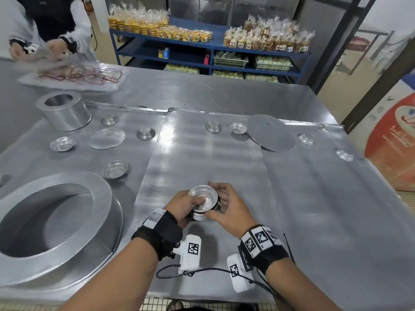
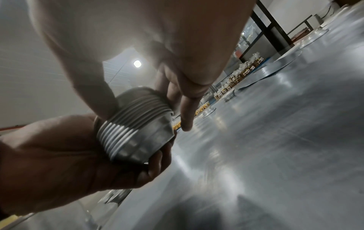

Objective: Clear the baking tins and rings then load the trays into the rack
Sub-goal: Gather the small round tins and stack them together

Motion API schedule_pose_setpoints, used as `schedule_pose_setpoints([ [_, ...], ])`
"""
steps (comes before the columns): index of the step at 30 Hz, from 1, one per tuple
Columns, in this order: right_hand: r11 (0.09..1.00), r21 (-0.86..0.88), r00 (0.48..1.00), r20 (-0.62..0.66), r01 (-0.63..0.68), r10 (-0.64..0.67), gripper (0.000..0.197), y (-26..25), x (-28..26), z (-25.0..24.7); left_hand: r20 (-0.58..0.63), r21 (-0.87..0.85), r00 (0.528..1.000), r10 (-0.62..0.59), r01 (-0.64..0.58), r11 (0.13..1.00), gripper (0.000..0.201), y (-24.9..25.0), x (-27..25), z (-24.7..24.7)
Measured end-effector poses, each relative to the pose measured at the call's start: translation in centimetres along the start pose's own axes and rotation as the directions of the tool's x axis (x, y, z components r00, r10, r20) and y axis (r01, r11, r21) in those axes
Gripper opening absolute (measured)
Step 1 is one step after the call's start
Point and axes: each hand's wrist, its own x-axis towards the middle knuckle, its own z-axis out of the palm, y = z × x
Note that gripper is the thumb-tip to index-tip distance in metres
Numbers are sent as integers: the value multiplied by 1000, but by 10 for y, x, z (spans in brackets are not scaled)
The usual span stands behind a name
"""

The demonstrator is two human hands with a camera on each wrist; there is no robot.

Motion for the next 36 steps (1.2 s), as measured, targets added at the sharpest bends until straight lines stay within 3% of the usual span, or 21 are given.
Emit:
schedule_pose_setpoints([
  [9,998,13,998,25,-65,64,55,-1,5,14,-19,-44,999,40,-41,998,21,-2,-11,-18],
  [14,975,-72,975,-95,-210,203,29,-9,8,21,-37,24,998,43,-42,999,22,-2,-13,-23],
  [17,960,-121,966,-80,-253,244,17,-16,7,23,-84,38,996,2,2,999,23,-2,-14,-24],
  [25,930,-260,965,-99,-261,244,11,-12,12,25,-164,299,986,-24,72,951,25,0,-11,-19],
  [29,924,-233,953,-69,-303,295,11,-8,9,25,-172,445,985,28,52,894,44,-4,-5,-25],
  [33,903,-310,953,-48,-299,299,9,-3,12,24,-182,581,982,47,69,811,25,-4,-12,-19],
  [36,883,-372,954,-28,-286,298,9,-3,11,21,-175,672,982,73,64,738,29,-6,-12,-18],
])
